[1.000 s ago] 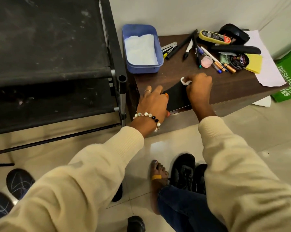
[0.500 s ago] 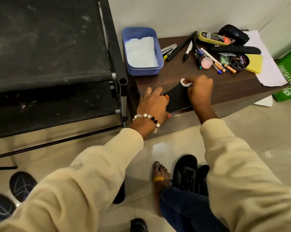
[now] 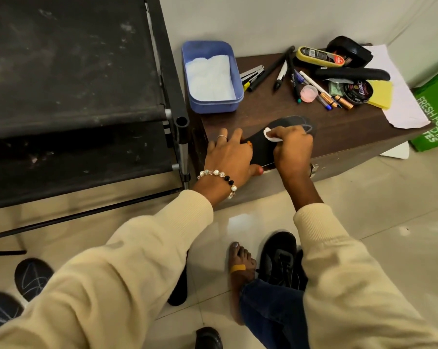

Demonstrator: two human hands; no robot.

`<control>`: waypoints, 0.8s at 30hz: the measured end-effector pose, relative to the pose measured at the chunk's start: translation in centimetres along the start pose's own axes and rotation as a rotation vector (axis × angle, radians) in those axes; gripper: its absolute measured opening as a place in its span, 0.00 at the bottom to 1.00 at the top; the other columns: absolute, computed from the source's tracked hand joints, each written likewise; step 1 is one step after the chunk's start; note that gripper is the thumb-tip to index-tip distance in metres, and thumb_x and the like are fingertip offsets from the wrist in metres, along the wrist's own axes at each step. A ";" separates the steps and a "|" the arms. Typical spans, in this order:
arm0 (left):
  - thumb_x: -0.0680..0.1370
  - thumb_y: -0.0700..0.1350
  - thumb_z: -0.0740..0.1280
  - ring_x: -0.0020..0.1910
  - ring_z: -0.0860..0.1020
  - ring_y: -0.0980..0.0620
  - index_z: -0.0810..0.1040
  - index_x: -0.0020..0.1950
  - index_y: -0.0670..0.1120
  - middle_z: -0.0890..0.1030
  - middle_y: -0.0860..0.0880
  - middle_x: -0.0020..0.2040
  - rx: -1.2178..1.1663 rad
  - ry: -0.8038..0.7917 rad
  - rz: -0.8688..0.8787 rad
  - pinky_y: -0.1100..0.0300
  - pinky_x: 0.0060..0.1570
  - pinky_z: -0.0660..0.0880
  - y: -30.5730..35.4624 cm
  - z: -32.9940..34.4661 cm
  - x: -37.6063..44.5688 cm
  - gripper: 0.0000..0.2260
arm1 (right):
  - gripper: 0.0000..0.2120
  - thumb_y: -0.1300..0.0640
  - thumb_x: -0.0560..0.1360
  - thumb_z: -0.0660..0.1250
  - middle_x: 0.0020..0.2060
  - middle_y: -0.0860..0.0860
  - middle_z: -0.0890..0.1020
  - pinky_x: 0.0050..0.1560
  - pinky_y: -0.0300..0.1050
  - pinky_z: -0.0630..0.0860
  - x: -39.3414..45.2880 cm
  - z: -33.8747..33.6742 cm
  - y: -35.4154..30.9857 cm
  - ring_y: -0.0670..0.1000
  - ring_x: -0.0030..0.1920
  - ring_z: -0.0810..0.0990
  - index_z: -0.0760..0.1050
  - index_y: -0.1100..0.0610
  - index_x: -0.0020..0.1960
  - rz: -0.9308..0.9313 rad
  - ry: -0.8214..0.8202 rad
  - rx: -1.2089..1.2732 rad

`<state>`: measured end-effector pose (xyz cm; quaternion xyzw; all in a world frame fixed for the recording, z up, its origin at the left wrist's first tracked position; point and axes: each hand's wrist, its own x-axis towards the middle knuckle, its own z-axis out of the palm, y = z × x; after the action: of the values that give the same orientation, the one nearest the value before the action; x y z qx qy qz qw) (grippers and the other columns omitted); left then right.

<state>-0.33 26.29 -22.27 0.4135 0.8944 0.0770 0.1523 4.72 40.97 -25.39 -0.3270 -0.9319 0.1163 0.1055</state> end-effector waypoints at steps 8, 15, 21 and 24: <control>0.76 0.58 0.66 0.70 0.60 0.40 0.65 0.74 0.49 0.64 0.47 0.70 0.021 -0.001 -0.002 0.46 0.63 0.66 0.4 -0.1 0.2 0.29 | 0.19 0.69 0.73 0.64 0.63 0.57 0.76 0.63 0.46 0.68 0.5 -0.7 1.1 0.56 0.62 0.74 0.77 0.58 0.62 -0.190 -0.093 -0.034; 0.74 0.56 0.71 0.69 0.62 0.41 0.72 0.69 0.47 0.67 0.47 0.67 0.083 0.018 0.011 0.46 0.61 0.68 0.4 -0.3 -0.3 0.26 | 0.19 0.69 0.74 0.62 0.61 0.57 0.76 0.61 0.45 0.68 2.5 -0.7 1.7 0.56 0.60 0.74 0.76 0.57 0.63 -0.172 -0.078 -0.083; 0.74 0.57 0.70 0.67 0.63 0.42 0.73 0.68 0.48 0.67 0.47 0.66 0.063 0.014 0.016 0.47 0.60 0.69 0.0 -0.1 -0.3 0.26 | 0.20 0.67 0.76 0.62 0.63 0.59 0.72 0.59 0.47 0.71 2.6 -1.1 1.0 0.58 0.59 0.74 0.73 0.56 0.66 0.085 -0.027 -0.109; 0.73 0.57 0.70 0.67 0.63 0.42 0.74 0.67 0.48 0.66 0.47 0.66 0.053 0.008 0.013 0.47 0.59 0.69 0.0 -0.1 -0.3 0.25 | 0.19 0.66 0.76 0.61 0.61 0.59 0.74 0.57 0.48 0.72 2.0 -1.1 -0.5 0.58 0.58 0.75 0.74 0.55 0.65 0.002 -0.092 -0.162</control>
<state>-0.18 26.11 -22.12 0.4227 0.8941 0.0559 0.1371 3.15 42.05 -24.00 -0.3295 -0.9418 0.0554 0.0359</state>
